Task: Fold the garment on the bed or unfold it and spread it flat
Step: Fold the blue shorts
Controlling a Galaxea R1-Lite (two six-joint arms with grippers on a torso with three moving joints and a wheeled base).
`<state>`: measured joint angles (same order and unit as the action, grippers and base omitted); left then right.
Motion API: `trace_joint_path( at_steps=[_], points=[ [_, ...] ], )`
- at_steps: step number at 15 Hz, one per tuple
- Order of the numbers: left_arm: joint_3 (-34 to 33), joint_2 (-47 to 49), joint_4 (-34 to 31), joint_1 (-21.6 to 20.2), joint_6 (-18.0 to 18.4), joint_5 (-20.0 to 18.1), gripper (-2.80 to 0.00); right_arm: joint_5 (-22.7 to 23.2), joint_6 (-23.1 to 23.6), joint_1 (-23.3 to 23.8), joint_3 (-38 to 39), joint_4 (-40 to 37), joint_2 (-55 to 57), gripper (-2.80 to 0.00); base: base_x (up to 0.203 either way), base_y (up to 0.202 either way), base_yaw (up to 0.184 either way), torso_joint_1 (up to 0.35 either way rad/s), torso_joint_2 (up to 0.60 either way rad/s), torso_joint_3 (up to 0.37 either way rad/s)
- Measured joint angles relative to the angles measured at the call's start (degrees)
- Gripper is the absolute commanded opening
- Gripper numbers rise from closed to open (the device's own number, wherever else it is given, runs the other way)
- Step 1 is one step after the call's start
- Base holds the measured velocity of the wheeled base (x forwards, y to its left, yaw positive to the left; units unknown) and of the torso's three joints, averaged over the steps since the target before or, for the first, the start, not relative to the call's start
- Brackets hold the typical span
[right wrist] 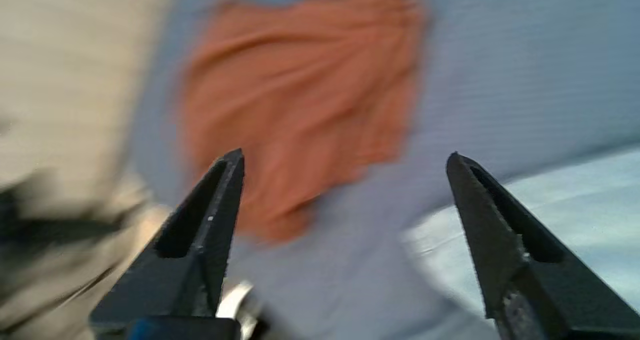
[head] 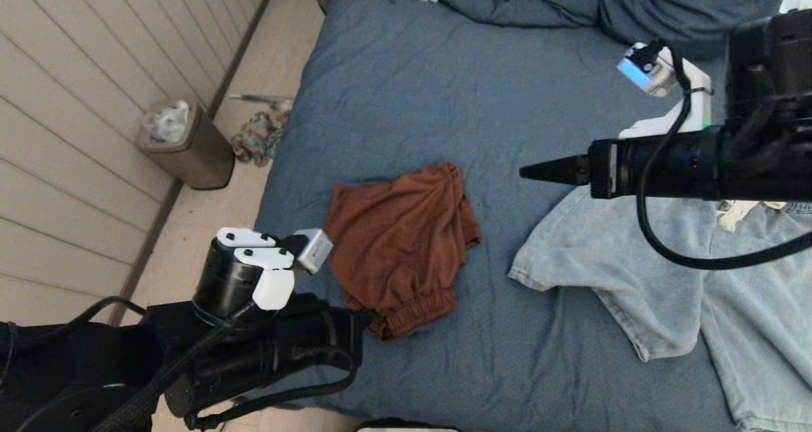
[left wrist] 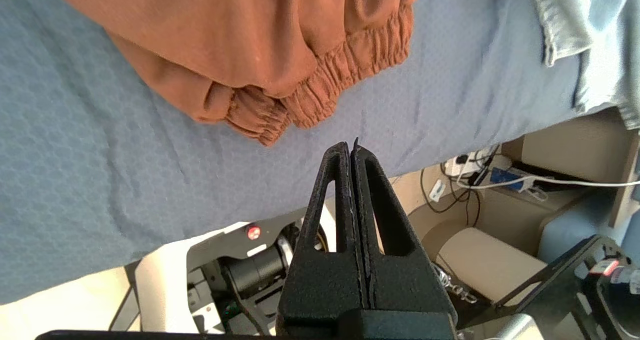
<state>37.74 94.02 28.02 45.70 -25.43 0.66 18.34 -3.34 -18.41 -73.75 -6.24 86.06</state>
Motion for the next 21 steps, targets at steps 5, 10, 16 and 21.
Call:
trace_joint_path(
  at_steps=[5,10,16,21],
  points=[
    [-0.9,2.1,3.4,0.0,-0.1,0.0,-2.80,-6.0,2.3,6.2,-5.3,-6.3,6.1,0.00,0.000,0.000,0.000,0.000,0.00,0.000],
    [-1.5,2.6,3.4,0.1,0.0,-0.1,-2.80,-19.8,7.7,7.0,-7.3,-9.4,14.5,0.00,0.000,0.000,0.000,0.000,0.00,0.000],
    [-1.7,3.4,3.4,0.1,0.0,0.0,-2.80,-20.0,8.5,5.3,-6.9,-9.3,23.7,0.00,0.000,0.000,0.000,0.000,0.00,0.000],
    [-1.7,3.7,3.5,0.1,0.0,-0.1,-2.80,-24.3,4.9,5.5,-11.9,-8.8,28.1,0.00,0.000,0.000,0.000,0.000,0.00,0.000]
  ],
)
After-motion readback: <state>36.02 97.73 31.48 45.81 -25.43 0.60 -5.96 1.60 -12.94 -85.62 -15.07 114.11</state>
